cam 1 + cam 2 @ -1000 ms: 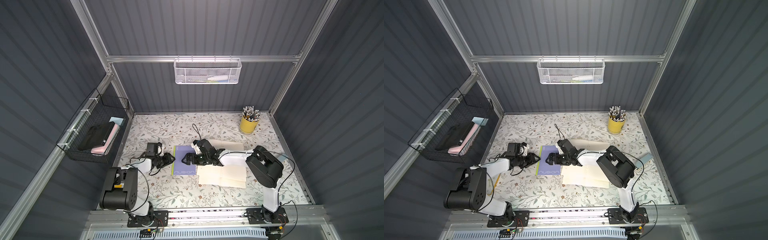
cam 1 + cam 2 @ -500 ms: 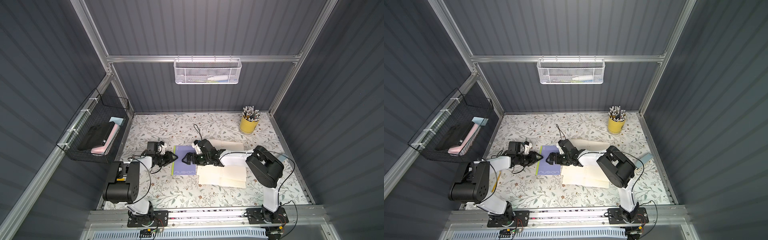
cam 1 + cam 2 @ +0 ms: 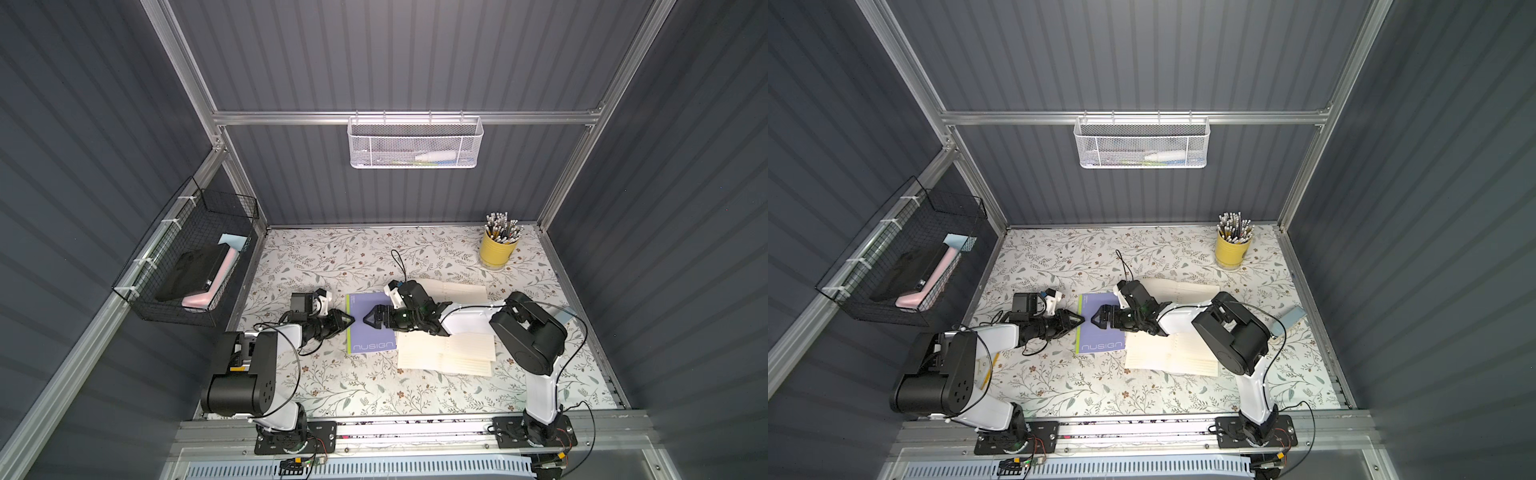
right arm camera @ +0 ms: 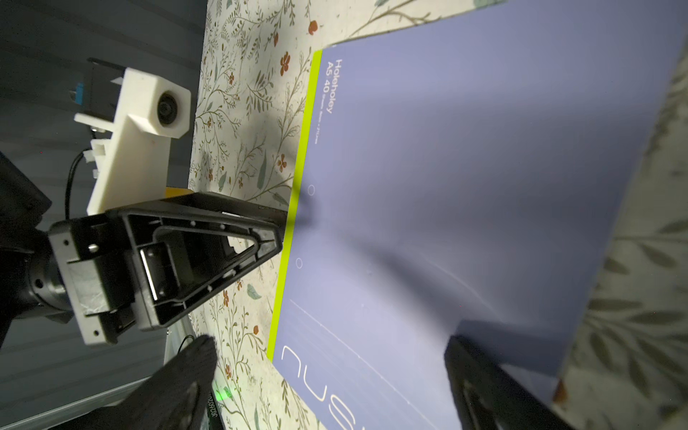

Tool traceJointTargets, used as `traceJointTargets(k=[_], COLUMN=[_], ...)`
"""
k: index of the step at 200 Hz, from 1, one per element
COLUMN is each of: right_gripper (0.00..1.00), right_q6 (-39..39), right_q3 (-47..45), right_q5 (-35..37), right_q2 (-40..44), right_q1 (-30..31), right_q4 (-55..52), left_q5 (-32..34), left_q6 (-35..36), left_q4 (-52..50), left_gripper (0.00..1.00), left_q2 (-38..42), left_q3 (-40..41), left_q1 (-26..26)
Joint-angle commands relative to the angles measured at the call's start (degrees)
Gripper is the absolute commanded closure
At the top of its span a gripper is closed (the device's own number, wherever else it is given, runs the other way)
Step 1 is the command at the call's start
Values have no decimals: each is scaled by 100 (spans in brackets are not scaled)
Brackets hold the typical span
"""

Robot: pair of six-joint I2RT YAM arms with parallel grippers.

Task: Close the notebook
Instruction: Pick up the notebook from the center of the board.

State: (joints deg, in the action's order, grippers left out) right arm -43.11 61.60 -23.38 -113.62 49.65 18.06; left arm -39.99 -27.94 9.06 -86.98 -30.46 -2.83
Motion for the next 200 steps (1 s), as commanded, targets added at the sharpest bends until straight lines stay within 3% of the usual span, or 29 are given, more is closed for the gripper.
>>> traceJointTargets(k=[1, 87, 123, 163, 200], right_gripper=[1, 1, 1, 1, 1], right_q6=[-135, -224, -281, -282, -264], right_q3=[-247, -271, -313, -329, -281], right_q5=[-18, -44, -44, -61, -79], right_q2=[-483, -626, -644, -661, -663], right_q1=[79, 146, 161, 159, 172], right_q4=[-570, -439, -341, -279, -280], left_q5=[-645, -688, -847, -632, -543], left_q6=[-104, -455, -1015, -442, -371], left_q4=[202, 402, 1516, 552, 346], left_gripper=[63, 63, 69, 69, 84], left_q2=[279, 448, -74, 327, 363], left_q3=[44, 86, 539, 227, 155], left_q1=[-86, -95, -94, -95, -90])
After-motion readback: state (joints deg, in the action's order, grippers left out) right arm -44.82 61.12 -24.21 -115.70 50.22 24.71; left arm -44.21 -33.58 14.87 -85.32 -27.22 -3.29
